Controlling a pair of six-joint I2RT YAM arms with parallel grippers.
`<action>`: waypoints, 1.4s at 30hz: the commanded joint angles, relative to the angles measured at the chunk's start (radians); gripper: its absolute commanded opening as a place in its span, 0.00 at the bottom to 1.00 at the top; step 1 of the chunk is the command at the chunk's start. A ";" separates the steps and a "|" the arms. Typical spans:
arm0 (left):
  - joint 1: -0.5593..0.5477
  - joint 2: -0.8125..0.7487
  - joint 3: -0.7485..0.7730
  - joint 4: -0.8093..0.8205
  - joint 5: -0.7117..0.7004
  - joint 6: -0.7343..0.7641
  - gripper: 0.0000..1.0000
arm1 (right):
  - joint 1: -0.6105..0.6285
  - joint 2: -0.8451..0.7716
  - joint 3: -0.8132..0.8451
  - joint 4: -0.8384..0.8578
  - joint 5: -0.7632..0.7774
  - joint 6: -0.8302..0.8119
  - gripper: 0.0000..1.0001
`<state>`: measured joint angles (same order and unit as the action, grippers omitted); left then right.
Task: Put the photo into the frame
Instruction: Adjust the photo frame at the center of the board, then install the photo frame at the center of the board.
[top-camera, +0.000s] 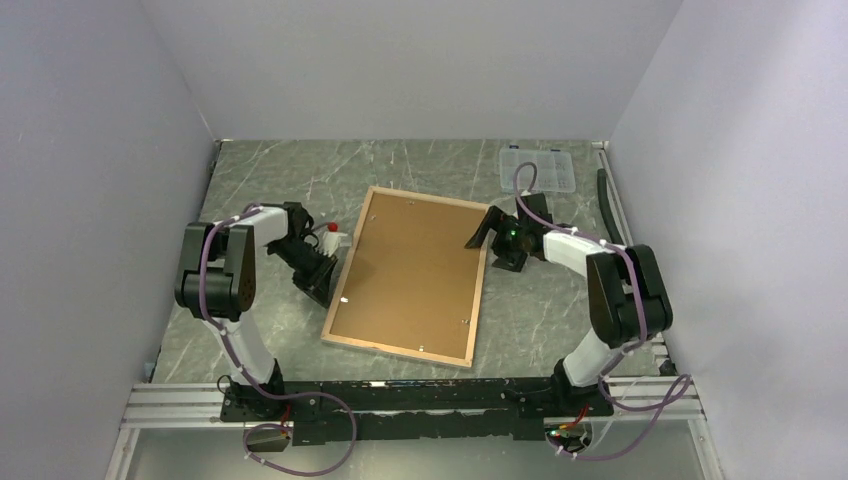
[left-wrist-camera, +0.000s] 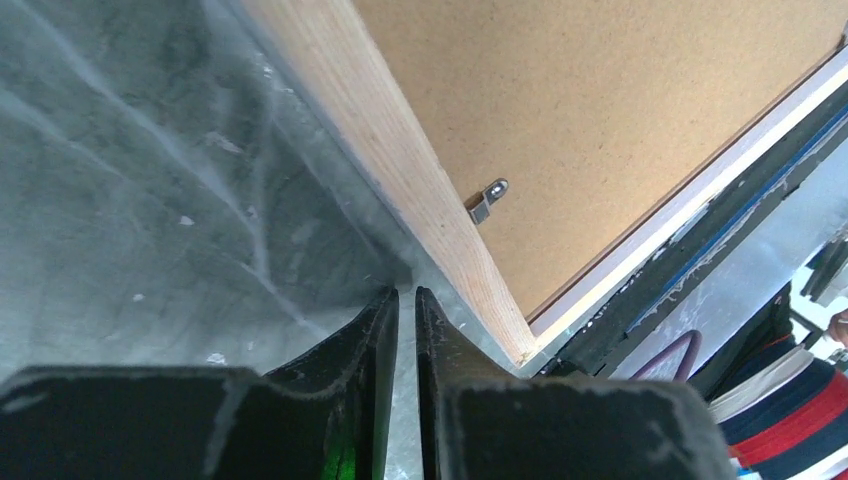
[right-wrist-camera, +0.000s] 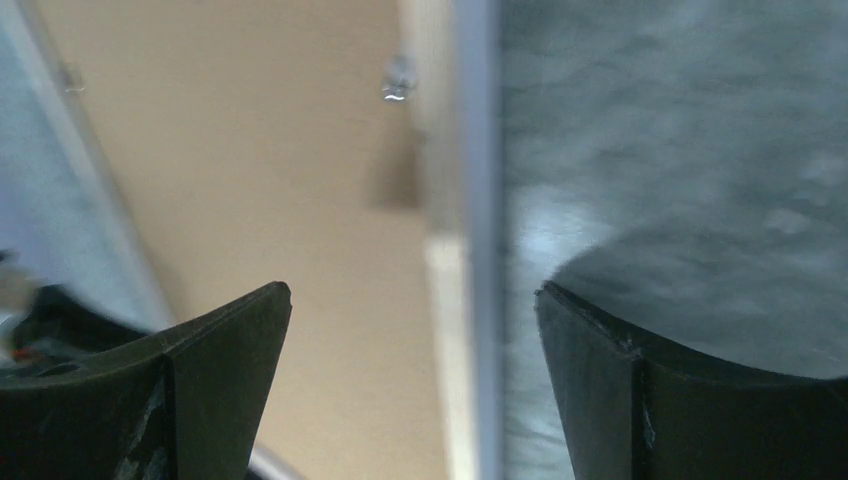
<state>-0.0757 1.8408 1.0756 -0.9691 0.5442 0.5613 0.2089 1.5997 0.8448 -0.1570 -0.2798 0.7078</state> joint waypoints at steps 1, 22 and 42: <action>-0.050 -0.040 -0.019 0.023 -0.060 0.021 0.17 | 0.003 0.106 0.073 0.080 -0.092 0.006 1.00; -0.518 0.050 0.065 -0.058 0.075 0.008 0.16 | 0.087 0.342 0.438 -0.043 -0.065 -0.012 1.00; 0.163 0.341 0.791 -0.075 0.033 -0.235 0.35 | 0.215 0.025 0.296 -0.044 0.104 -0.022 1.00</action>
<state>0.0647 2.0914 1.7908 -1.0813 0.5518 0.4808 0.3531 1.6680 1.1736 -0.2459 -0.1768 0.6762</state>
